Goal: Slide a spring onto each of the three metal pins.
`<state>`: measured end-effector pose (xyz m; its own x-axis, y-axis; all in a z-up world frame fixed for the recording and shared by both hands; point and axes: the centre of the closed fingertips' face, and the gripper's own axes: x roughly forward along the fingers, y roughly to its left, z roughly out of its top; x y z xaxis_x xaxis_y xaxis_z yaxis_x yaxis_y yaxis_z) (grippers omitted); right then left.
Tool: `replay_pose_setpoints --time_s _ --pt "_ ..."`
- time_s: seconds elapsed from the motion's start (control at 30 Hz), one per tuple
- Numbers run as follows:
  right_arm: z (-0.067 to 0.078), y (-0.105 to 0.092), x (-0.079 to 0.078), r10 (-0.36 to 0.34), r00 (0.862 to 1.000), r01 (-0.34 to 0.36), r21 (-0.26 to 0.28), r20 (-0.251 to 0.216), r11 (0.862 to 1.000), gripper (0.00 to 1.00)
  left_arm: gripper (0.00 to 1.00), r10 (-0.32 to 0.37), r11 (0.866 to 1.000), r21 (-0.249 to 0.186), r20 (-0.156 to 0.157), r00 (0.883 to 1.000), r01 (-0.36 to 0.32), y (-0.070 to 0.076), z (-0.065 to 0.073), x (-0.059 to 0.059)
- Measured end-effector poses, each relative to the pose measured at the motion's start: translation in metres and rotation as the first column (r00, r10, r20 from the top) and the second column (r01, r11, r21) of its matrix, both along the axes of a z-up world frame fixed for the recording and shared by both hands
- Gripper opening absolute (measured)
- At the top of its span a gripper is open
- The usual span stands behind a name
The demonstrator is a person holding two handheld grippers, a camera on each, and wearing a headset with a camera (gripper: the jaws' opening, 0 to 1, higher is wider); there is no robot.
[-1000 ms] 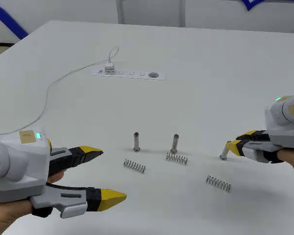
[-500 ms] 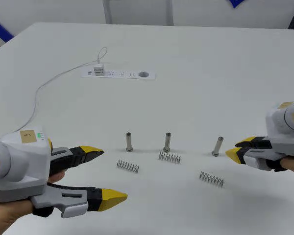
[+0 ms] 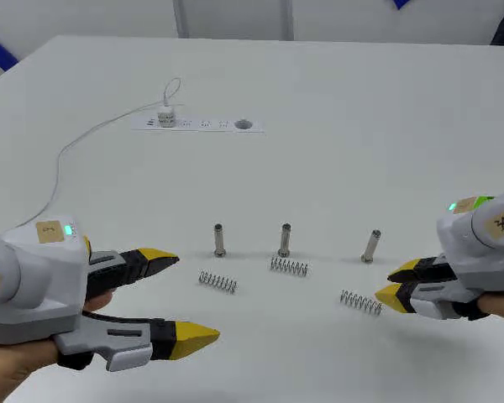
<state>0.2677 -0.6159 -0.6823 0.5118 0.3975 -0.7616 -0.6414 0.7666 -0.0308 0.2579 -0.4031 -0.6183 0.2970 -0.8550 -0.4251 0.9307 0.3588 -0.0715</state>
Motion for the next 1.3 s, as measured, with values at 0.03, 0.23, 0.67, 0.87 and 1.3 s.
replay_pose_setpoints --time_s 0.03,0.23,0.67,0.87,1.3 --pt "-0.001 0.001 -0.001 0.010 1.000 -0.011 -0.002 -0.005 1.000 0.19 0.68 0.000 1.000 0.000 0.000 1.000 0.000 0.000 0.000 0.000" --pt "-0.014 0.007 -0.008 0.093 0.994 -0.095 -0.042 -0.052 0.995 0.19 0.68 -0.004 1.000 0.008 0.001 1.000 0.004 -0.001 -0.001 -0.002" --pt "-0.029 0.008 -0.008 0.189 0.975 -0.199 -0.087 -0.113 0.976 0.16 0.68 -0.016 1.000 0.024 0.006 1.000 0.016 -0.003 -0.001 -0.005" --pt "-0.031 0.010 -0.007 0.198 0.970 -0.209 -0.068 -0.140 0.975 0.12 0.68 -0.028 0.999 0.030 0.008 1.000 0.028 -0.005 0.000 -0.006" --pt "-0.018 0.014 -0.011 0.197 0.971 -0.208 -0.075 -0.135 0.975 0.11 0.64 -0.142 0.989 0.051 0.002 0.990 0.141 -0.030 -0.002 -0.013"
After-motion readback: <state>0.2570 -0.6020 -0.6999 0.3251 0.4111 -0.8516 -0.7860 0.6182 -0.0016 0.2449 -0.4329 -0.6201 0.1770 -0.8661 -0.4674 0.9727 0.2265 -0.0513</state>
